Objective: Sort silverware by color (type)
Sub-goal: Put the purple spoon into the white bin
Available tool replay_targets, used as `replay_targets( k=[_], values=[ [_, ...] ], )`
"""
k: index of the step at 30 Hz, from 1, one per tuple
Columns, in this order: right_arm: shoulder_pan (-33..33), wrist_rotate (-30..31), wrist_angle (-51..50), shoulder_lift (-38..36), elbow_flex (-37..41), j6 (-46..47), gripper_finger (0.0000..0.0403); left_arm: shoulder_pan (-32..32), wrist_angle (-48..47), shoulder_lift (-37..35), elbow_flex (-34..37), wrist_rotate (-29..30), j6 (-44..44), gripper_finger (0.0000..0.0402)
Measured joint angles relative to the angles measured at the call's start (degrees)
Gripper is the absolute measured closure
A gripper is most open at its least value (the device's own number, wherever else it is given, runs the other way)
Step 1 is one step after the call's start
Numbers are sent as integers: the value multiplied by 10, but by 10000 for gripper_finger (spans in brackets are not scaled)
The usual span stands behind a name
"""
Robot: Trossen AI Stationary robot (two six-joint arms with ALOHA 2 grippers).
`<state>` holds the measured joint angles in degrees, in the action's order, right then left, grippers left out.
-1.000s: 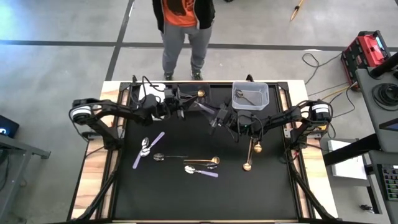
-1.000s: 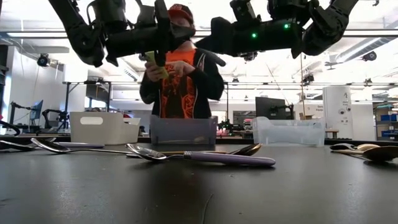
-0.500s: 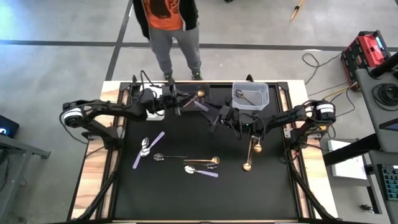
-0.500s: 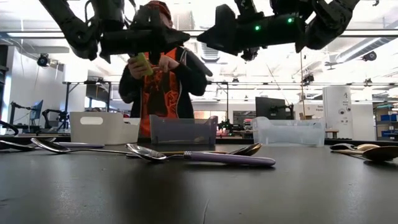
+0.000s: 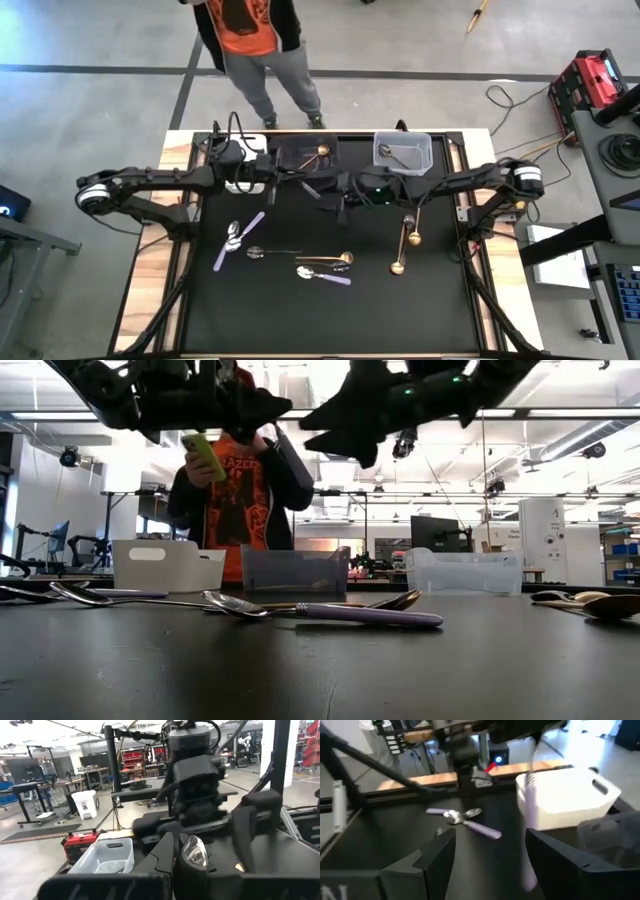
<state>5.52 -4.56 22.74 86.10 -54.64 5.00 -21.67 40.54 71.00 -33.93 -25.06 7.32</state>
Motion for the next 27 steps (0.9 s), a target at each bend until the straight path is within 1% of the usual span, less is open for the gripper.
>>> replay_targets(
  k=[4,9,12,14,16,18,21,22,24,27],
  values=[
    [2,2,0,29,-29,-15,172,6,-2,1,0,-20,-5,401],
    [2,1,0,64,-66,-36,173,11,-3,1,0,-25,-18,401],
    [2,1,-14,83,-87,-43,186,13,-4,2,0,-26,-21,401],
    [2,1,-40,95,-103,-51,209,14,-5,2,0,-26,-23,401],
    [2,1,-55,103,-117,-54,242,14,-4,2,0,-26,-23,401],
    [2,1,-58,109,-126,-59,285,14,-4,2,0,-26,-23,401],
    [2,4,-57,113,-131,-72,363,14,-3,1,0,-28,-24,398],
    [2,9,-56,113,-131,-75,377,14,-1,1,0,-28,-23,395],
    [2,25,-40,113,-128,-81,382,14,3,1,0,-28,-26,386],
    [2,31,-35,111,-126,-88,385,14,1,1,0,-28,-34,377]
  ],
)
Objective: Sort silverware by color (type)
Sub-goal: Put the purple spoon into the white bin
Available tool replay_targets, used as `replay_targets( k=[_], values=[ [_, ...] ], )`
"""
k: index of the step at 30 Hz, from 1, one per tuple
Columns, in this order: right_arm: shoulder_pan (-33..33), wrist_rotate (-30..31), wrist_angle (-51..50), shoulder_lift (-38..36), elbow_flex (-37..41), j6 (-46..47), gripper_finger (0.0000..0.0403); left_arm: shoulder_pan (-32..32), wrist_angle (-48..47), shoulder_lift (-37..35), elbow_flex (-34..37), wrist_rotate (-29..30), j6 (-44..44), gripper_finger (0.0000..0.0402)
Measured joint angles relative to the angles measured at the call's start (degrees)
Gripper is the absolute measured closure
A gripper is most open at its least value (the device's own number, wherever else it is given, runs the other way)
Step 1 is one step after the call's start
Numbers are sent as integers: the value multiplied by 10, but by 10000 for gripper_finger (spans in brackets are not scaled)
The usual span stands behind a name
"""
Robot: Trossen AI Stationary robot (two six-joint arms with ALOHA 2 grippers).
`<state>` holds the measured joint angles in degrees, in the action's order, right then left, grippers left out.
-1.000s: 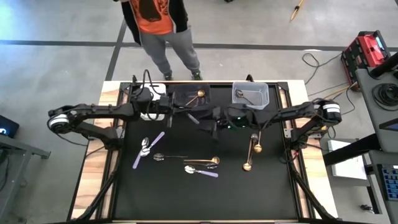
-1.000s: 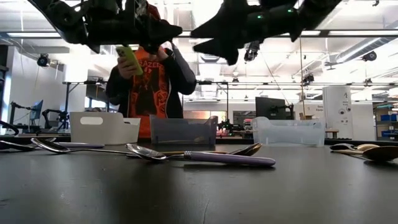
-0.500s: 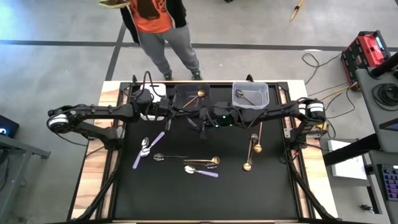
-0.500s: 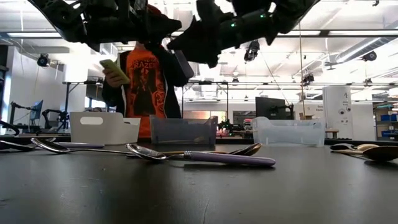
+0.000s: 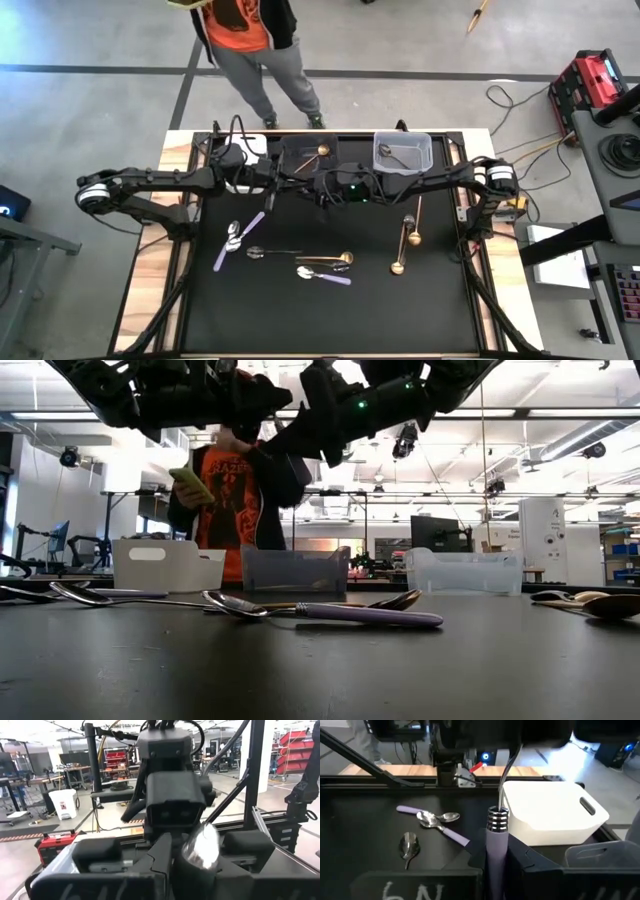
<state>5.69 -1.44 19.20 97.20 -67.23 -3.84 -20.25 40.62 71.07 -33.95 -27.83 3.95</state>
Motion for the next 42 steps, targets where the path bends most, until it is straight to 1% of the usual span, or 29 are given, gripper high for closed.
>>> replay_targets(
  k=[5,9,12,18,23,27,29,31,35,39,42],
  values=[
    [0,1,2,-3,2,-2,386,0,1,-5,0,3,-2,364],
    [0,0,1,-3,3,0,386,0,3,-9,0,4,-2,338],
    [0,-1,1,-3,3,5,386,0,3,-10,0,5,-1,308],
    [2,1,4,-3,3,22,386,-1,3,-14,0,5,4,226],
    [8,38,0,-3,3,51,386,-1,3,-20,0,31,18,167],
    [13,69,-8,-3,8,76,386,-8,-6,-30,0,59,18,137],
    [13,93,-2,-3,14,77,386,-15,-22,-39,0,63,20,128],
    [14,103,14,-6,28,78,386,-21,-46,-51,0,63,29,125],
    [15,104,99,-21,78,83,386,-33,-86,-70,6,65,38,128],
    [15,103,183,-32,118,75,386,-37,-66,-75,31,65,16,133],
    [15,99,243,-32,131,64,386,-34,-25,-58,43,64,-14,133]
  ],
)
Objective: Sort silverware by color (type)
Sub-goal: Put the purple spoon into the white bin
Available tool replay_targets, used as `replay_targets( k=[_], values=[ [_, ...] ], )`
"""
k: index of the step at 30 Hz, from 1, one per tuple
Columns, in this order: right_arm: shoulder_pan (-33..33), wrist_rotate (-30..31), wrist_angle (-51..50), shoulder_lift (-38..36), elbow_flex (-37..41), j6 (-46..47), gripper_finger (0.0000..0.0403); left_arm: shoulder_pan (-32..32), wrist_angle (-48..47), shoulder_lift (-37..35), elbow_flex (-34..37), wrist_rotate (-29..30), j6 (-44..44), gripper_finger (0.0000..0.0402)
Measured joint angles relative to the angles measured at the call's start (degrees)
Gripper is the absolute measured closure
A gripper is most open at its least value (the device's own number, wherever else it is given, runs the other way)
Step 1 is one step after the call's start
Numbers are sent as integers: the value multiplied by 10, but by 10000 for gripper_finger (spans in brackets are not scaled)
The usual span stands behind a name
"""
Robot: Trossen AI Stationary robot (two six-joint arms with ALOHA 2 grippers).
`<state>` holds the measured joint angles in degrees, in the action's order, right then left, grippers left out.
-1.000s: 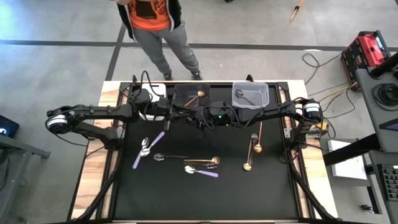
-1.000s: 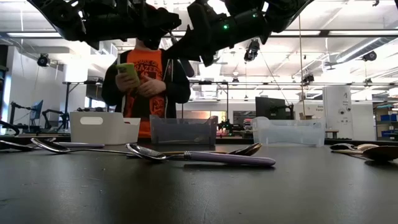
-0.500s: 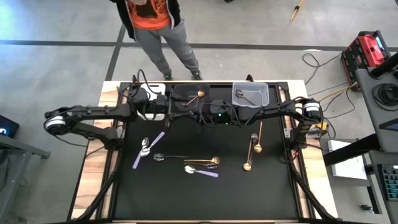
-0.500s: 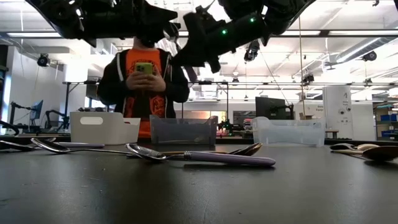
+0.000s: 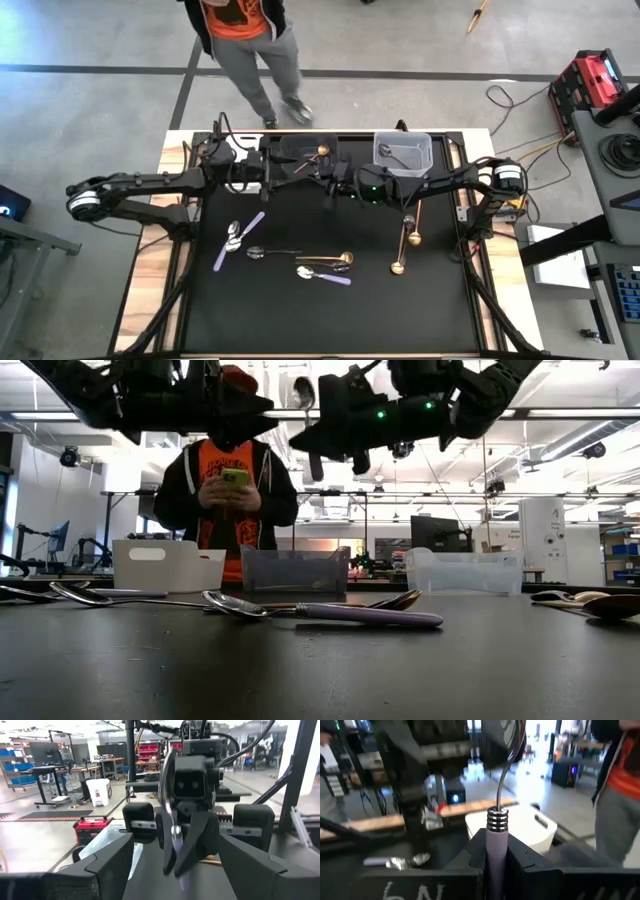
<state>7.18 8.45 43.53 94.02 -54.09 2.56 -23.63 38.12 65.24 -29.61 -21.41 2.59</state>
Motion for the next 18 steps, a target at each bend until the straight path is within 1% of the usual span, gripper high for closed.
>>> replay_targets(
  k=[2,4,7,9,12,14,18],
  values=[
    [0,-10,21,4,-1,-2,386,5,49,25,8,0,-22,134],
    [0,-26,17,8,-7,-3,386,10,108,58,12,-2,-42,134],
    [-1,-29,16,16,-15,-13,386,15,198,110,11,-3,-68,134],
    [-2,-29,18,17,-17,-16,386,15,233,140,1,-8,-84,134],
    [-2,-29,13,17,-17,-16,386,16,262,178,-23,-33,-100,134],
    [-2,-29,12,17,-17,-16,386,16,263,198,-37,-52,-107,134],
    [-2,-29,10,17,-17,-15,386,19,261,227,-57,-62,-108,148]
  ],
)
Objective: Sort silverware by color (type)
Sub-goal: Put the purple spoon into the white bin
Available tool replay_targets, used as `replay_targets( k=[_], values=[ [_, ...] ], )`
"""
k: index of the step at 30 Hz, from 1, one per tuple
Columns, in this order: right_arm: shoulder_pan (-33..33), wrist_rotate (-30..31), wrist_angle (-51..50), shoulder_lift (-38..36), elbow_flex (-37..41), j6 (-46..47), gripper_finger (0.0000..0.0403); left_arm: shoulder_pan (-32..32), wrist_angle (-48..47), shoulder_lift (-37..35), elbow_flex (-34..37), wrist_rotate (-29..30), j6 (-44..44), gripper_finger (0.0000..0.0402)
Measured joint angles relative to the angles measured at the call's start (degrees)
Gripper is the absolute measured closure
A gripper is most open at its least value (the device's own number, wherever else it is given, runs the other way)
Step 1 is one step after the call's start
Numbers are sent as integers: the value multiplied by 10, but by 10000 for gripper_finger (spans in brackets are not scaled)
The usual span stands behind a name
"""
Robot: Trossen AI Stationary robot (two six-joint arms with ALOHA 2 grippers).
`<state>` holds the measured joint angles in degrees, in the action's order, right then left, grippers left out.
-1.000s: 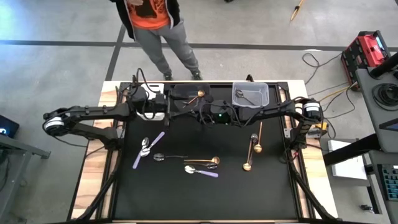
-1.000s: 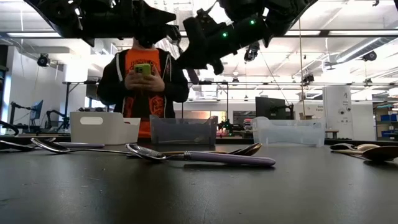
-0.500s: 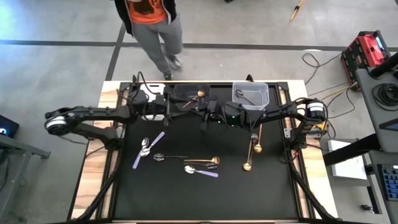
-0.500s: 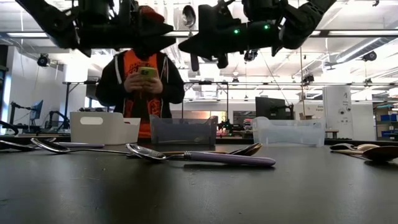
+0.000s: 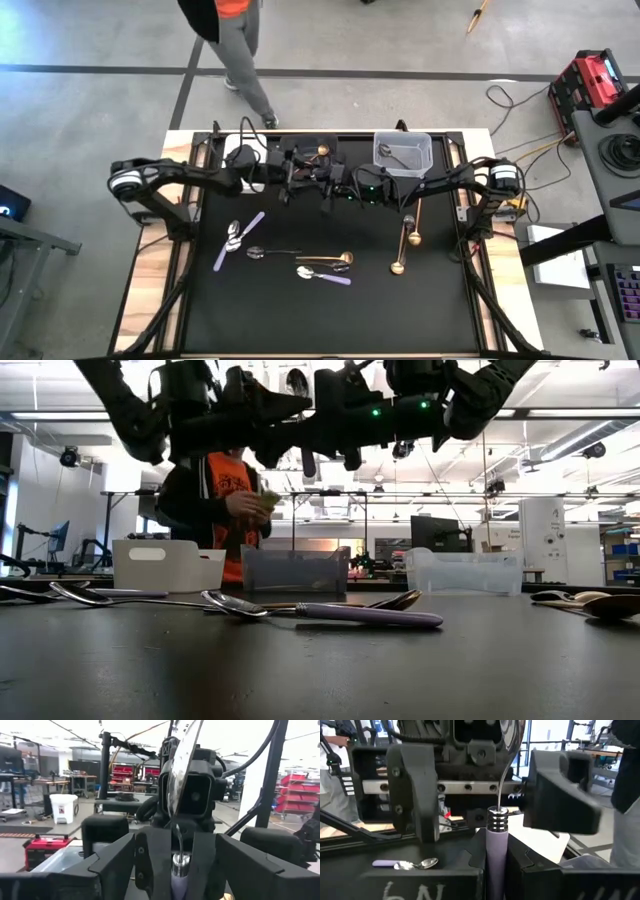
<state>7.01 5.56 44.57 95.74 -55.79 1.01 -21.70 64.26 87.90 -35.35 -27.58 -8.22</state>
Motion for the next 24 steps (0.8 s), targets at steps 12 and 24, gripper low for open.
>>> replay_targets(
  k=[12,24],
  values=[
    [0,4,-3,0,0,5,357,1,1,11,-5,1,-14,359],
    [0,37,-12,-4,1,19,249,-19,-117,-56,-5,0,-51,399]
  ],
)
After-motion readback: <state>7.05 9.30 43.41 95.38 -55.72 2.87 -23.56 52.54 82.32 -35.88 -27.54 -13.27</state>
